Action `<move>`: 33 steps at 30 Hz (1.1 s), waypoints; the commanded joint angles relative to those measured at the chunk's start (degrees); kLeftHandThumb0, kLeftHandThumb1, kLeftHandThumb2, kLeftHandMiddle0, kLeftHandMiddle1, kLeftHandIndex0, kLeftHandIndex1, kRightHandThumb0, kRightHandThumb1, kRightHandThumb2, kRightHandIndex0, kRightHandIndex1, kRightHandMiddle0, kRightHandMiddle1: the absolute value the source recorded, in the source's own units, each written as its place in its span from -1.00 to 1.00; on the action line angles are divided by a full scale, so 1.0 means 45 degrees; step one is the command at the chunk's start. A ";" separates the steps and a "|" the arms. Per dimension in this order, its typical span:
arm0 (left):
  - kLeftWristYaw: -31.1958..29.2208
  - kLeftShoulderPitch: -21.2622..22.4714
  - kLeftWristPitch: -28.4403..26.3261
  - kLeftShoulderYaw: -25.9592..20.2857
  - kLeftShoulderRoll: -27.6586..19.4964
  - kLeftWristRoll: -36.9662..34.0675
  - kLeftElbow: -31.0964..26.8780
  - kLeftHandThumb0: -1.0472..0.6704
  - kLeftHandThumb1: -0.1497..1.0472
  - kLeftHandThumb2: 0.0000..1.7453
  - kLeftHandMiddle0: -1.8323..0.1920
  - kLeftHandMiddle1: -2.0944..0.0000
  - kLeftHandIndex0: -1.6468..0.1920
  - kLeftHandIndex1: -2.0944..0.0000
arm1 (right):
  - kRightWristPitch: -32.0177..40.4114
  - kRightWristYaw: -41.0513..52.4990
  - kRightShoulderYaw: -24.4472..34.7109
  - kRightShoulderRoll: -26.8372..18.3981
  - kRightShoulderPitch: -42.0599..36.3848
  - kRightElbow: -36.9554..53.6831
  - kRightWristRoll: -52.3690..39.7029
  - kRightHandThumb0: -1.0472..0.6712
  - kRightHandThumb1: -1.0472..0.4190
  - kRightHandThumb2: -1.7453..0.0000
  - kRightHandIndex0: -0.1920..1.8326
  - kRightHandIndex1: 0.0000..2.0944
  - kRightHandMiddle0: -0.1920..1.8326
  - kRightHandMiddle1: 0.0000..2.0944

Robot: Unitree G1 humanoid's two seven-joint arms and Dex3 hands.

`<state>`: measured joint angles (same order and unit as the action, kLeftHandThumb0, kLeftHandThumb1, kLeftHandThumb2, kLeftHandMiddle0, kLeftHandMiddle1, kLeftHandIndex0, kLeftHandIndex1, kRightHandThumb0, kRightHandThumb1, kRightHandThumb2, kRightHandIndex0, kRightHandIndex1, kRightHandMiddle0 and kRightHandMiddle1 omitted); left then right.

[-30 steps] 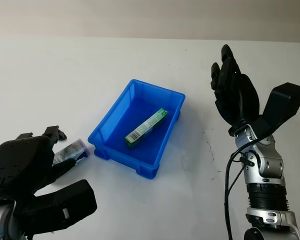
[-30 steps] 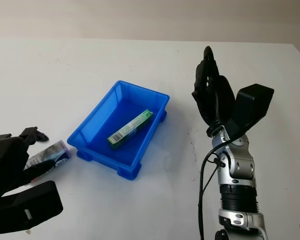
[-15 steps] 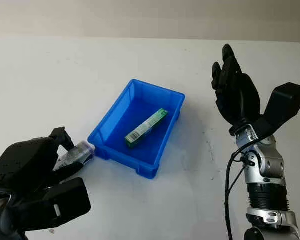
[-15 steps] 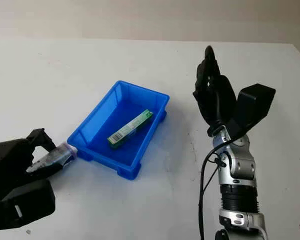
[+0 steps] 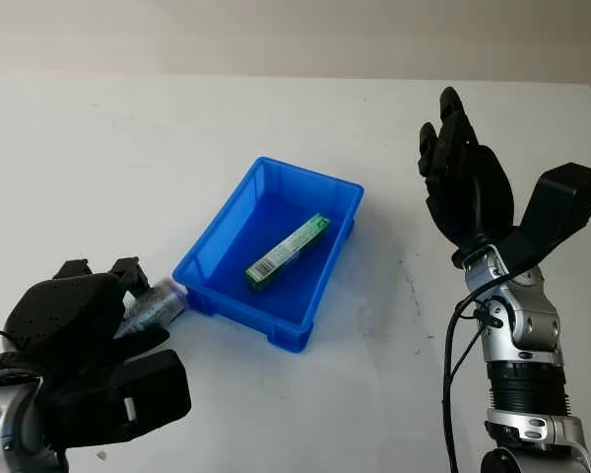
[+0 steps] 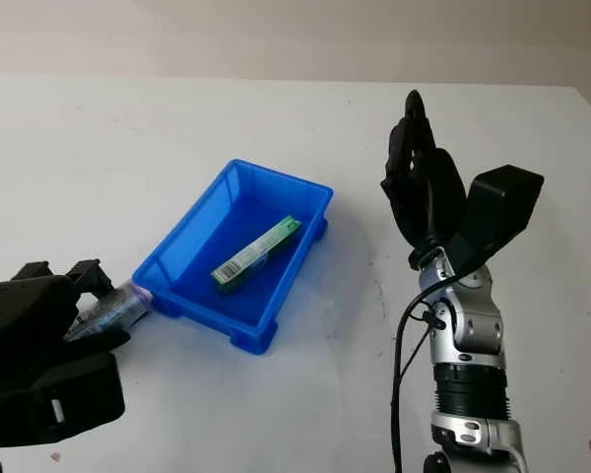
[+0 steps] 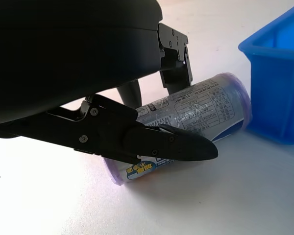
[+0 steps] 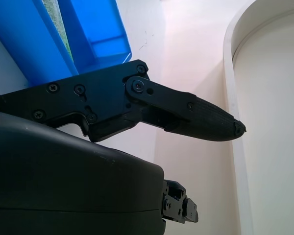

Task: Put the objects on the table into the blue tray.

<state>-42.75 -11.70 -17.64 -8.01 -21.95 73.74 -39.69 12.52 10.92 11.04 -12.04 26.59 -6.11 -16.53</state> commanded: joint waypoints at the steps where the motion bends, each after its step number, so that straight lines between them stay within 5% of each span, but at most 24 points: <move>1: 0.0104 -0.0004 -0.0029 0.0077 -0.0031 0.0352 0.0233 -0.50 1.00 -0.80 0.90 -0.91 0.98 -0.75 | -0.0050 -0.0012 0.0061 0.0033 0.0083 0.0377 -0.0068 -0.63 -1.00 0.16 -1.00 -1.00 -1.00 -1.00; 6: 0.0186 0.0146 0.0047 0.0134 -0.0033 0.0439 0.0363 -0.43 1.00 -0.64 0.20 -1.00 0.63 -0.99 | 0.0003 -0.0208 0.0095 0.0114 0.0105 0.0425 -0.0088 -0.63 -1.00 0.16 -1.00 -1.00 -1.00 -1.00; 13: 0.0951 0.0279 0.0065 -0.0032 0.0043 -0.0260 0.0386 -0.26 1.00 -0.48 -0.08 -1.00 0.75 -1.00 | -0.0055 -0.0252 0.0133 0.0174 0.0181 0.0316 -0.0142 -0.62 -1.00 0.16 -1.00 -1.00 -1.00 -1.00; 16: 0.1356 0.0391 0.0013 -0.0186 0.0002 -0.0626 0.0398 -0.25 1.00 -0.49 -0.05 -1.00 0.89 -1.00 | -0.0087 -0.0286 0.0128 0.0207 0.0201 0.0300 -0.0125 -0.62 -1.00 0.17 -1.00 -1.00 -1.00 -1.00; 19: 0.1726 0.0617 -0.0061 -0.0422 -0.0117 -0.0840 0.0382 -0.26 1.00 -0.51 0.23 -1.00 0.99 -1.00 | -0.0114 -0.0244 0.0115 0.0203 0.0213 0.0284 -0.0117 -0.62 -1.00 0.17 -1.00 -1.00 -1.00 -1.00; 25: 0.2333 0.1321 -0.0188 -0.1139 -0.0462 -0.1069 0.0232 -0.26 1.00 -0.53 0.45 -1.00 0.94 -1.00 | -0.0182 -0.0102 0.0153 0.0213 0.0263 0.0156 -0.0212 -0.62 -1.00 0.17 -1.00 -1.00 -1.00 -1.00; 31: 0.3362 0.2221 -0.0200 -0.1738 -0.0822 -0.1072 0.0007 -0.27 1.00 -0.58 0.48 -1.00 0.80 -1.00 | -0.0187 -0.0038 0.0215 0.0239 0.0278 0.0099 -0.0275 -0.63 -1.00 0.18 -1.00 -1.00 -1.00 -1.00; 33: 0.3637 0.2622 -0.0132 -0.1961 -0.1052 -0.1156 -0.0112 -0.27 1.00 -0.59 0.29 -1.00 0.81 -0.88 | -0.0149 -0.0046 0.0225 0.0245 0.0286 0.0085 -0.0306 -0.62 -1.00 0.19 -1.00 -1.00 -1.00 -1.00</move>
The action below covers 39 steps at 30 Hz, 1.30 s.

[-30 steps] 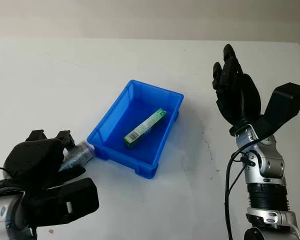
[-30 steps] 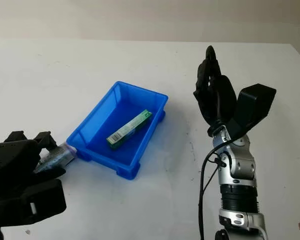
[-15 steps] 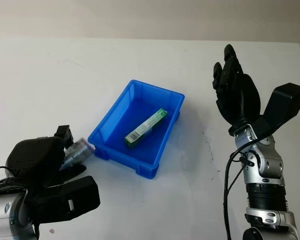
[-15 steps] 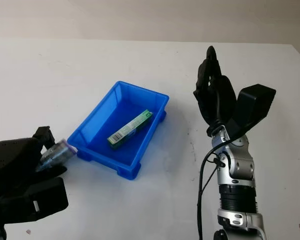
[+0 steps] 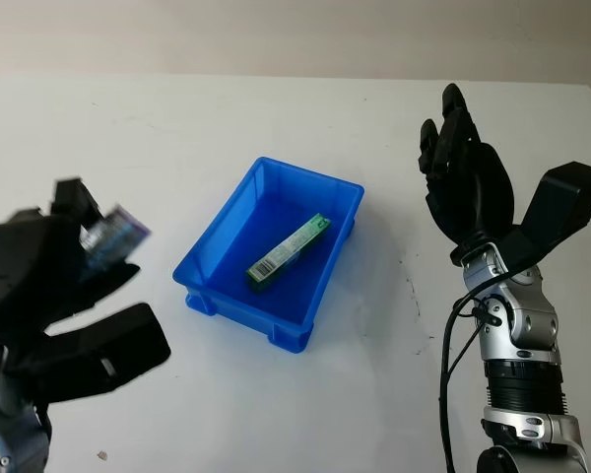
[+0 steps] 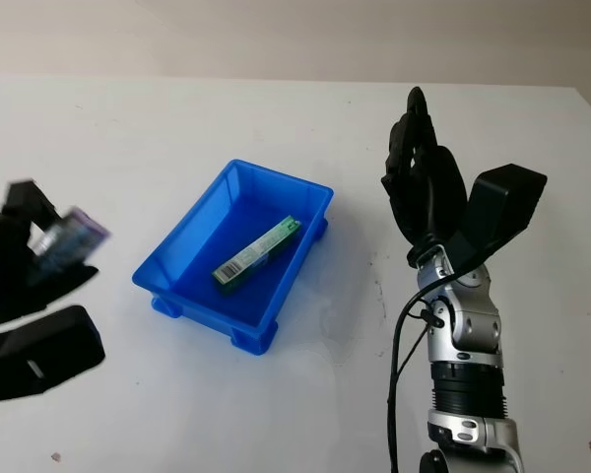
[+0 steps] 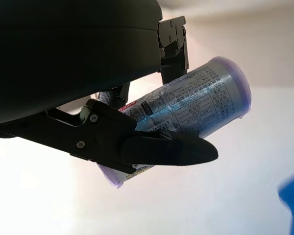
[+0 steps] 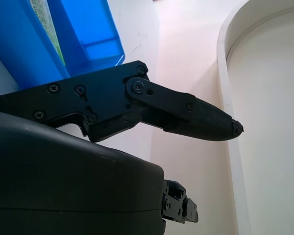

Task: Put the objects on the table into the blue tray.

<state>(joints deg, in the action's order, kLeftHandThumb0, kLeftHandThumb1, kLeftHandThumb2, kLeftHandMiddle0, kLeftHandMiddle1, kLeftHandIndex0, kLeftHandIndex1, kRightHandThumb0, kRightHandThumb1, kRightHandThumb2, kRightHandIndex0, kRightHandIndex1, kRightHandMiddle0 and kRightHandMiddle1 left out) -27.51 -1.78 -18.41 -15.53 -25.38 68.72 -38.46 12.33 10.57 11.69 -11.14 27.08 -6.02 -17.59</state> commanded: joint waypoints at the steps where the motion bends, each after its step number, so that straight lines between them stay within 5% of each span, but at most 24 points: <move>1: 0.0257 0.0588 0.0089 -0.0354 -0.0435 -0.0013 -0.0457 -0.27 1.00 -0.60 0.25 -1.00 0.81 -0.94 | -0.0098 0.0035 0.0066 0.0028 0.0178 0.0055 -0.0060 -0.62 -1.00 0.19 -1.00 -1.00 -1.00 -1.00; 8: 0.0177 0.1973 0.1169 0.0174 -0.1531 0.0020 -0.0452 -0.31 1.00 -0.61 0.12 -1.00 0.57 -1.00 | -0.0144 0.0145 0.0029 -0.0026 0.0284 -0.0153 -0.0025 -0.64 -1.00 0.20 -1.00 -1.00 -1.00 -1.00; 14: -0.2237 0.5043 0.1825 0.1576 -0.2626 -0.1836 0.1084 -0.29 1.00 -0.61 0.31 -1.00 0.60 -1.00 | -0.0331 0.0355 -0.0051 -0.0060 0.0456 -0.0459 0.0074 -0.64 -1.00 0.19 -1.00 -1.00 -1.00 -1.00; 19: -0.3923 0.7211 0.1315 0.2389 -0.2634 -0.4387 0.2383 -0.23 1.00 -0.65 0.28 -1.00 0.53 -1.00 | -0.0319 0.0341 -0.0069 -0.0060 0.0407 -0.0448 0.0155 -0.63 -1.00 0.18 -1.00 -1.00 -1.00 -1.00; 27: -0.4827 0.9835 0.0520 0.4562 -0.2211 -0.5443 0.4728 -0.25 1.00 -0.62 0.11 -1.00 0.44 -1.00 | -0.0344 0.0325 -0.0120 -0.0020 0.0293 -0.0282 0.0249 -0.63 -1.00 0.19 -1.00 -1.00 -1.00 -1.00; 39: -0.4638 1.1406 0.0419 0.6216 -0.1839 -0.6034 0.7119 -0.21 1.00 -0.60 -0.02 -1.00 0.23 -1.00 | -0.0111 0.0121 -0.0193 -0.0010 0.0006 0.0060 0.0333 -0.62 -1.00 0.18 -1.00 -1.00 -1.00 -1.00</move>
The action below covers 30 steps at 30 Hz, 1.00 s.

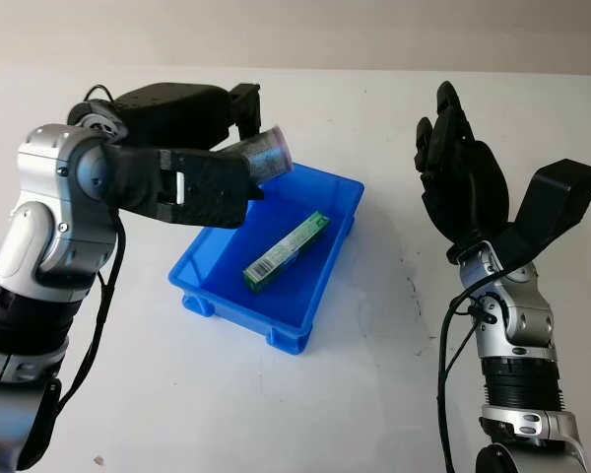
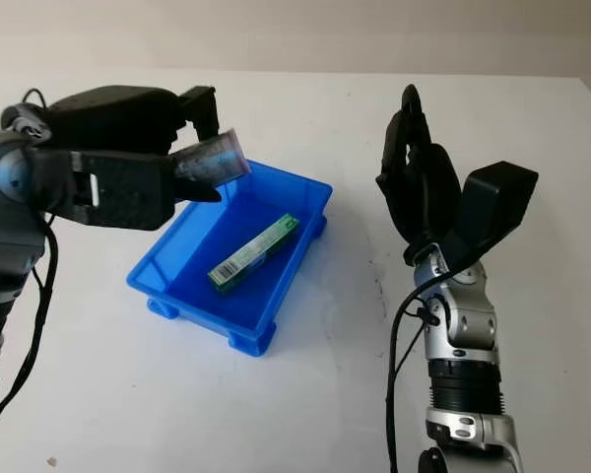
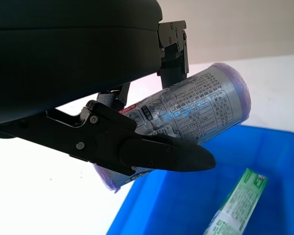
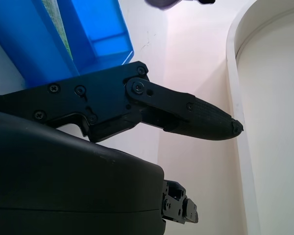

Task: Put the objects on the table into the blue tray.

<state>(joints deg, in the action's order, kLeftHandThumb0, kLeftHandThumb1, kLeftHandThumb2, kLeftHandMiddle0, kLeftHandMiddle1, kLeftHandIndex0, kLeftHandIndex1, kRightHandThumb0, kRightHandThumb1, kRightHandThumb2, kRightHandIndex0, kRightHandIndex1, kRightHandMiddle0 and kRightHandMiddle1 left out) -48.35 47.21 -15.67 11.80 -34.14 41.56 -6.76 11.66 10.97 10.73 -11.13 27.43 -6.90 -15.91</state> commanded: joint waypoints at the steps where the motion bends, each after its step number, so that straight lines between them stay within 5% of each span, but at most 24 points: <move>1: -0.0060 0.0626 -0.0439 0.0288 0.0231 0.0078 0.0147 -0.20 1.00 -0.61 -0.08 -1.00 0.19 -1.00 | 0.0013 0.0025 0.0024 0.0014 -0.0069 0.0231 -0.0047 -0.62 -1.00 0.18 -1.00 -1.00 -1.00 -1.00; 6: -0.0404 0.1069 -0.1856 0.0759 0.0884 -0.0018 0.0264 -0.15 1.00 -0.63 -0.15 -1.00 0.17 -1.00 | -0.0197 0.0093 0.0024 0.0101 -0.0072 0.0067 -0.0076 -0.60 -1.00 0.17 -1.00 -1.00 -1.00 -1.00; 9: -0.0063 0.1089 -0.1612 0.0851 0.0960 -0.0293 0.0510 -0.19 1.00 -0.65 0.34 -0.99 0.58 -0.96 | -0.0185 0.0035 0.0021 0.0152 -0.0091 0.0095 -0.0057 -0.60 -1.00 0.17 -1.00 -1.00 -1.00 -1.00; 12: 0.0118 0.1127 -0.1325 0.0767 0.1034 -0.0905 0.0884 -0.28 1.00 -0.65 0.45 -0.53 0.80 -0.50 | -0.0223 0.0052 -0.0002 0.0138 -0.0153 0.0135 -0.0020 -0.60 -1.00 0.17 -1.00 -1.00 -1.00 -1.00; 14: 0.0064 0.1238 -0.1189 0.0809 0.0989 -0.1199 0.1139 -0.37 1.00 -0.63 0.52 -0.51 0.83 0.02 | -0.0227 0.0026 -0.0012 0.0140 -0.0192 0.0174 0.0006 -0.60 -1.00 0.17 -1.00 -1.00 -1.00 -1.00; 17: -0.0052 0.1437 -0.1129 0.0924 0.0929 -0.1428 0.1425 -0.48 1.00 -0.56 0.68 0.45 0.87 0.53 | -0.0190 -0.0077 -0.0009 0.0192 -0.0244 0.0254 -0.0005 -0.61 -1.00 0.18 -1.00 -1.00 -1.00 -1.00; 20: -0.0012 0.1532 -0.1270 0.0849 0.1006 -0.1715 0.1513 -0.50 1.00 -0.54 0.72 0.85 0.94 0.71 | -0.0205 -0.0072 -0.0027 0.0180 -0.0275 0.0271 -0.0008 -0.61 -1.00 0.18 -1.00 -1.00 -1.00 -1.00; 24: 0.0013 0.1687 -0.1354 0.1018 0.0911 -0.1715 0.1568 -0.51 1.00 -0.53 0.69 0.89 0.98 0.75 | -0.0185 -0.0118 0.0025 0.0224 -0.0273 0.0257 -0.0060 -0.61 -1.00 0.18 -1.00 -1.00 -1.00 -1.00; 26: 0.0075 0.1724 -0.1387 0.1187 0.0845 -0.1478 0.1538 -0.53 1.00 -0.52 0.85 0.07 0.98 0.81 | -0.0175 -0.0141 0.0033 0.0228 -0.0273 0.0256 -0.0069 -0.60 -1.00 0.18 -1.00 -1.00 -1.00 -1.00; 28: 0.0114 0.1734 -0.1548 0.1287 0.0838 -0.1278 0.1453 -0.55 1.00 -0.52 0.92 -0.28 0.99 0.87 | -0.0208 -0.0107 0.0030 0.0209 -0.0277 0.0236 -0.0074 -0.60 -1.00 0.18 -1.00 -1.00 -1.00 -1.00; 30: 0.0176 0.1707 -0.1788 0.1220 0.0917 -0.1281 0.1379 -0.56 1.00 -0.51 0.98 0.43 1.00 0.95 | -0.0243 -0.0083 0.0045 0.0196 -0.0269 0.0196 -0.0081 -0.60 -1.00 0.18 -1.00 -1.00 -1.00 -1.00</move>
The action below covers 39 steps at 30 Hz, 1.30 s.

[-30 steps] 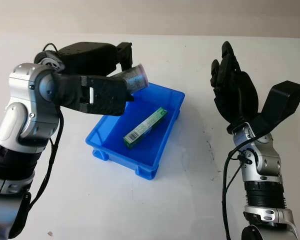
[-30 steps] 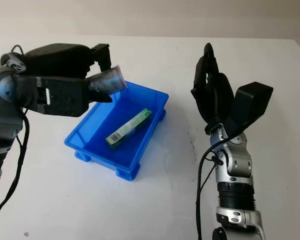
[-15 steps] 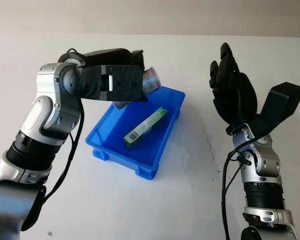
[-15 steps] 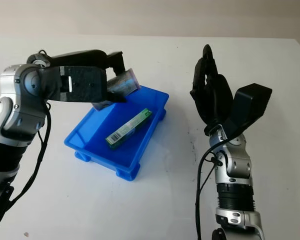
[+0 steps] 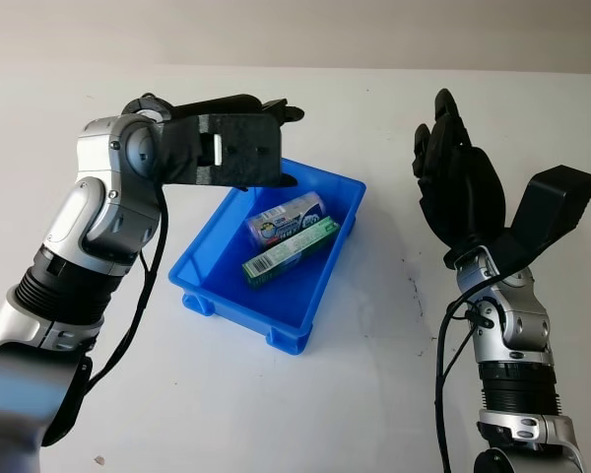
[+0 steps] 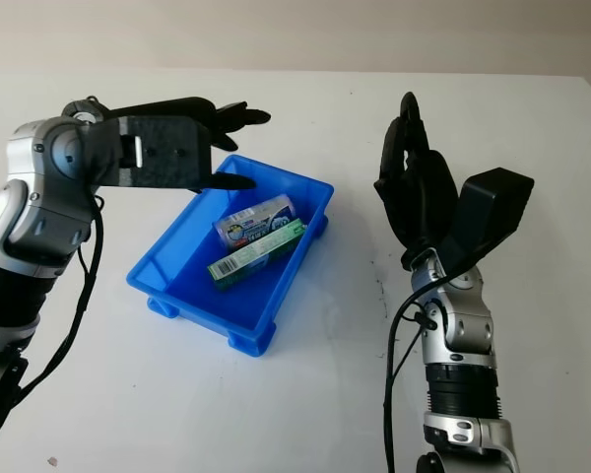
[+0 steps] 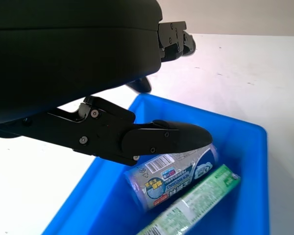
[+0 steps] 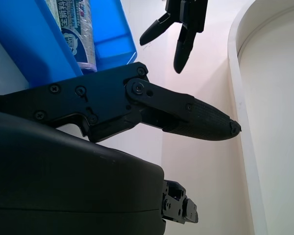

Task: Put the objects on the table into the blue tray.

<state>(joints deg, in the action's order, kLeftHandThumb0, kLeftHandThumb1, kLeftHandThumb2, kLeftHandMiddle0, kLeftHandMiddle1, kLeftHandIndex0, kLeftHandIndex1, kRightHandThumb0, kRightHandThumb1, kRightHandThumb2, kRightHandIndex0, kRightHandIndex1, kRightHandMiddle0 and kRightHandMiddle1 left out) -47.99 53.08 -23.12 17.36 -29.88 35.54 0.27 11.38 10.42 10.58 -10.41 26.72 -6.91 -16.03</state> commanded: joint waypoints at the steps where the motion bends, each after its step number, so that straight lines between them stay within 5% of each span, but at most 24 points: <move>1: 0.0208 0.0346 -0.0123 -0.0123 0.0000 -0.0061 -0.0216 -0.56 1.00 -0.51 0.99 0.69 1.00 0.97 | -0.0194 0.0048 0.0084 0.0025 -0.0110 0.0179 -0.0049 -0.60 -1.00 0.18 -1.00 -1.00 -1.00 -1.00; 4: 0.0701 0.0164 -0.0150 -0.0588 0.0123 -0.0591 -0.0359 -0.54 1.00 -0.52 1.00 0.96 1.00 1.00 | -0.0103 0.0001 0.0092 0.0023 -0.0105 0.0214 -0.0045 -0.61 -1.00 0.18 -1.00 -1.00 -1.00 -1.00; 11: 0.3021 -0.1068 0.0235 -0.3171 0.0932 -0.3348 -0.0988 -0.58 1.00 -0.42 0.98 0.97 0.98 0.99 | -0.0185 -0.0072 0.0093 0.0073 -0.0061 0.0220 -0.0015 -0.62 -1.00 0.19 -1.00 -1.00 -1.00 -1.00; 12: 0.3670 -0.1456 0.0896 -0.3786 0.1205 -0.4016 -0.0978 -0.54 1.00 -0.39 0.89 0.92 0.90 0.95 | -0.0192 -0.0107 0.0088 0.0075 -0.0037 0.0207 0.0018 -0.62 -1.00 0.19 -1.00 -1.00 -1.00 -1.00; 13: 0.4173 -0.1769 0.0878 -0.4534 0.1668 -0.4865 -0.1041 -0.50 1.00 -0.37 0.95 0.53 0.87 0.78 | -0.0187 -0.0123 0.0084 0.0068 -0.0006 0.0193 0.0037 -0.62 -1.00 0.19 -1.00 -1.00 -1.00 -1.00; 14: 0.4628 -0.2083 0.0802 -0.5255 0.2112 -0.5738 -0.1102 -0.49 1.00 -0.36 0.97 0.50 0.93 0.69 | -0.0180 -0.0147 0.0089 0.0068 0.0020 0.0192 0.0042 -0.62 -1.00 0.19 -1.00 -1.00 -1.00 -1.00; 16: 0.5587 -0.2730 0.0335 -0.6500 0.2910 -0.7168 -0.1479 -0.52 1.00 -0.35 0.98 0.77 0.98 0.79 | -0.0140 -0.0181 0.0097 0.0027 0.0083 0.0191 0.0052 -0.63 -1.00 0.20 -1.00 -1.00 -1.00 -1.00; 19: 0.6653 -0.3801 0.0594 -0.7515 0.3379 -0.8401 -0.2186 -0.56 1.00 -0.32 0.99 0.93 0.99 0.94 | -0.0244 -0.0132 0.0068 -0.0104 0.0172 0.0095 0.0176 -0.63 -1.00 0.19 -1.00 -1.00 -1.00 -1.00; 27: 0.7511 -0.6365 0.2590 -0.8156 0.2940 -0.9033 -0.1679 -0.61 1.00 -0.29 0.96 0.95 0.96 0.96 | -0.0614 -0.0079 0.0099 -0.0203 0.0328 -0.0335 0.0501 -0.64 -1.00 0.17 -1.00 -1.00 -1.00 -1.00; 39: 0.8356 -0.8145 0.4692 -0.8172 0.3188 -0.9452 0.0329 -0.77 1.00 -0.24 0.94 0.94 0.96 0.95 | -0.0975 -0.0081 -0.0011 -0.0285 0.0465 -0.0927 0.0939 -0.61 -1.00 0.13 -1.00 -1.00 -1.00 -1.00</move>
<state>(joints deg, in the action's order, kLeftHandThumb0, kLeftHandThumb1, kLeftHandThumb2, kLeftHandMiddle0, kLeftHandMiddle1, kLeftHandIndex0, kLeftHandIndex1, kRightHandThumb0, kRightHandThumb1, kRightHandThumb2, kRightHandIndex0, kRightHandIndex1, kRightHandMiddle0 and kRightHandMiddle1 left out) -11.04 17.12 -3.14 -19.22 -16.30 -6.33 1.25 7.96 9.93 10.63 -11.11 27.76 -10.51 -12.06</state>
